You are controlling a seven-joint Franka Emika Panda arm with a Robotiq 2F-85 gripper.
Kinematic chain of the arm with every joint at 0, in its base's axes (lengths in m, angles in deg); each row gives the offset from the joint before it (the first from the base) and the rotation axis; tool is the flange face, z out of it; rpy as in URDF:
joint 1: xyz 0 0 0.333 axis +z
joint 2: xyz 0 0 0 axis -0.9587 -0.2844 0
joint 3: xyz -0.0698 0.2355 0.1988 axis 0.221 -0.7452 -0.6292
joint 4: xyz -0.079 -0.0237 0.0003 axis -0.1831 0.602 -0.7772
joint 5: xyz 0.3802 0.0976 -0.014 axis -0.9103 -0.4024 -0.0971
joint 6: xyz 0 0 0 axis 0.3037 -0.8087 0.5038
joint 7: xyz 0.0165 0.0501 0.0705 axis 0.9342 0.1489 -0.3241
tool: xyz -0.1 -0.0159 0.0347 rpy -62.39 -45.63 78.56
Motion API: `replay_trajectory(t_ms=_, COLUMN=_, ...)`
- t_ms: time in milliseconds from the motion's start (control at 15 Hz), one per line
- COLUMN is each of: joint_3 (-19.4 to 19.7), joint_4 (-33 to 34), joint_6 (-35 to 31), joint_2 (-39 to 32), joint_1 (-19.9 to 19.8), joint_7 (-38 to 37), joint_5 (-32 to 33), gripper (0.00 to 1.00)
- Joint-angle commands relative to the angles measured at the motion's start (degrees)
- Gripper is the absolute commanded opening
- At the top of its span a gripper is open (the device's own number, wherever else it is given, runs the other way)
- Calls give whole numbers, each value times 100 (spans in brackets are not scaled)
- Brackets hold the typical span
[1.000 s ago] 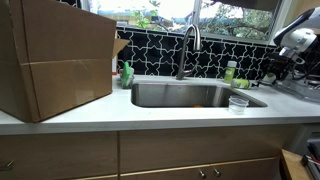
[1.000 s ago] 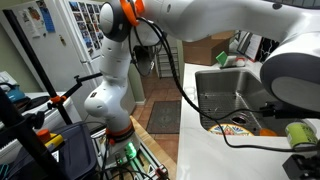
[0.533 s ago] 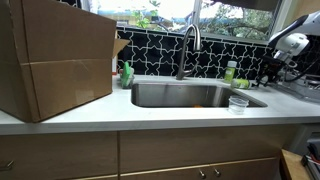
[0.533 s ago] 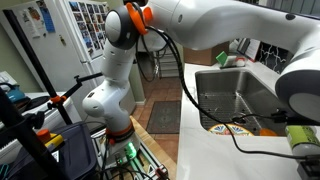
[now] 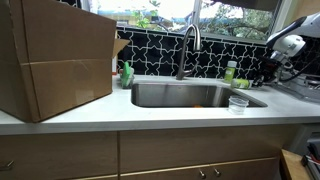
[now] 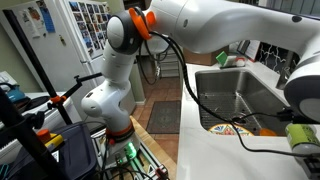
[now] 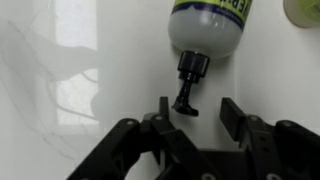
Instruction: Put the bottle upright
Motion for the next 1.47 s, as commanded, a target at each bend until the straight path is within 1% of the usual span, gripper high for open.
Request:
replay_trajectory(t_ms=0, joint_3=-173, joint_4=311, joint_6=245, joint_2=-222, joint_1=-211, joint_7=-223, joint_5=28, gripper=53)
replay_trajectory(t_ms=67, joint_3=-192, joint_4=330, joint_6=253, joint_2=-244, joint_1=-225, joint_7=-257, joint_5=34, gripper=49)
replay_trajectory(t_ms=133, joint_3=-204, joint_4=343, joint_6=251, joint_2=-263, joint_1=-234, joint_7=-279, joint_5=43, gripper=49)
replay_trajectory(t_ms=200, joint_3=-216, joint_4=357, joint_6=248, joint_2=-282, joint_1=-244, joint_7=-305, joint_5=48, gripper=44)
replay_trajectory(t_ms=333, joint_3=-238, joint_4=398, joint_6=258, joint_2=-317, joint_1=-266, joint_7=-357, joint_5=56, gripper=40)
replay_trajectory(t_ms=400, joint_3=-244, joint_4=421, joint_6=262, joint_2=-335, joint_1=-275, joint_7=-371, joint_5=57, gripper=31)
replay_trajectory(t_ms=467, joint_3=-251, joint_4=446, joint_6=270, joint_2=-351, joint_1=-283, joint_7=-382, joint_5=59, gripper=32)
replay_trajectory(t_ms=533, joint_3=-257, joint_4=467, joint_6=278, joint_2=-365, joint_1=-292, joint_7=-391, joint_5=62, gripper=30)
replay_trajectory(t_ms=600, joint_3=-263, joint_4=483, joint_6=286, joint_2=-373, joint_1=-299, joint_7=-400, joint_5=64, gripper=23)
replay_trajectory(t_ms=667, joint_3=-270, joint_4=499, joint_6=293, joint_2=-383, joint_1=-307, joint_7=-413, joint_5=65, gripper=24)
replay_trajectory(t_ms=867, joint_3=-294, joint_4=578, joint_6=328, joint_2=-426, joint_1=-340, joint_7=-445, joint_5=82, gripper=16)
replay_trajectory(t_ms=933, joint_3=-298, joint_4=607, joint_6=335, joint_2=-443, joint_1=-349, joint_7=-459, joint_5=100, gripper=11)
replay_trajectory(t_ms=1000, joint_3=-294, joint_4=635, joint_6=333, joint_2=-458, joint_1=-356, joint_7=-477, joint_5=113, gripper=4)
replay_trajectory(t_ms=1200, joint_3=-257, joint_4=711, joint_6=297, joint_2=-428, joint_1=-358, joint_7=-501, joint_5=212, gripper=4)
replay_trajectory(t_ms=1400, joint_3=-176, joint_4=742, joint_6=220, joint_2=-272, joint_1=-288, joint_7=-510, joint_5=586, gripper=4)
